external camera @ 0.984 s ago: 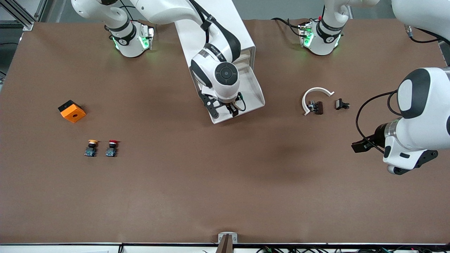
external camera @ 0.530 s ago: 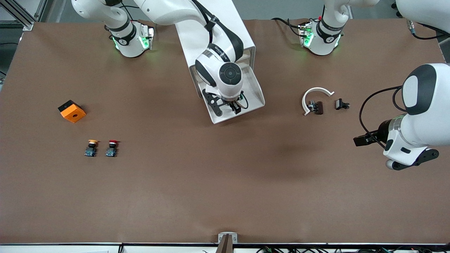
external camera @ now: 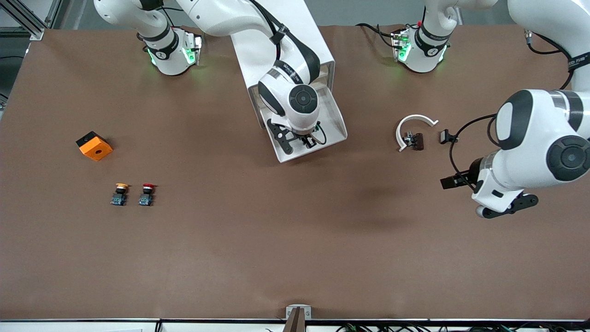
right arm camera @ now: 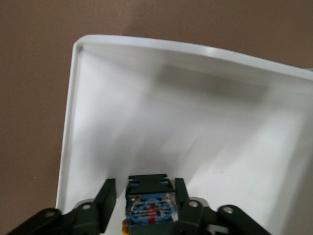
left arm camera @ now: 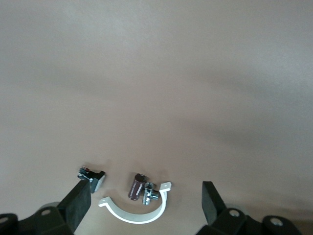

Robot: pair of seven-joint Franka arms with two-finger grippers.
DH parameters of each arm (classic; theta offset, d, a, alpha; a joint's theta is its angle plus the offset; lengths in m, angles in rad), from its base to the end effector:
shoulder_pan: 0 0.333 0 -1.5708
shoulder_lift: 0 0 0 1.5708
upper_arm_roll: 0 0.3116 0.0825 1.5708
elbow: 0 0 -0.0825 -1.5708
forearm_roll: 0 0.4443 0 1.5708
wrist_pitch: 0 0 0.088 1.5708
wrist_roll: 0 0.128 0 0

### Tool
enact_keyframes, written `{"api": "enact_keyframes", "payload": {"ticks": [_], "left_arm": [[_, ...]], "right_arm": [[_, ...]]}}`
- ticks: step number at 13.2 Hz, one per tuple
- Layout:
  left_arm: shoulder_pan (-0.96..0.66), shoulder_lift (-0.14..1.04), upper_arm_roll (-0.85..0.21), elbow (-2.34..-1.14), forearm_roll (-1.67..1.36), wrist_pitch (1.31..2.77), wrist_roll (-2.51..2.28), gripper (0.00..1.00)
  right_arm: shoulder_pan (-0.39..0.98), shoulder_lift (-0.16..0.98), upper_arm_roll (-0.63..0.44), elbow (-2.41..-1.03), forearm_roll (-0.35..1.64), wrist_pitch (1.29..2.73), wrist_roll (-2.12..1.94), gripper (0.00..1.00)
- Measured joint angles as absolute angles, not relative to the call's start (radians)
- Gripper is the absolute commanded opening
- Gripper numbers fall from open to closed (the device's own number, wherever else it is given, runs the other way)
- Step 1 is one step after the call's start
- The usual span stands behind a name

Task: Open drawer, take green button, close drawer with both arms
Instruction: 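Lift the button out with the right gripper while the left gripper reaches the drawer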

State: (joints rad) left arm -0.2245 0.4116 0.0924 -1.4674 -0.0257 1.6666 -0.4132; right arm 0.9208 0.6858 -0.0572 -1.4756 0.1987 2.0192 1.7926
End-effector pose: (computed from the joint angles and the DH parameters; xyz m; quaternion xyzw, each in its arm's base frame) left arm 0.7000 -0.1036 0.3867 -0.9845 -0.1400 0.0996 0.0343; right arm 0.4692 0.5802 0.2052 0.8692 -0.4848 -0.0825 0.0515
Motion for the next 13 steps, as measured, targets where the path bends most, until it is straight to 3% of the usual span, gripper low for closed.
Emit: {"api": "enact_keyframes", "payload": {"ticks": [2,9,13], "left_arm": [[-0.226,0.410,0.072,-1.481,-0.026,1.669,-0.445,1.00],[-0.254,0.435,-0.022,-1.547,-0.026,1.819,-0.709,1.00],[-0.349,0.540,-0.031,-1.549,-0.026,1.977,-1.014,1.00]], "right_arm": [[0.921,0.686,-0.057,-1.474,0.199,2.019,1.791,0.04],[0.911,0.683,-0.063,-1.433,0.231,2.014,1.795,0.04],[0.790,0.619,-0.076,-1.334,0.285,1.776,1.711,0.04]]}}
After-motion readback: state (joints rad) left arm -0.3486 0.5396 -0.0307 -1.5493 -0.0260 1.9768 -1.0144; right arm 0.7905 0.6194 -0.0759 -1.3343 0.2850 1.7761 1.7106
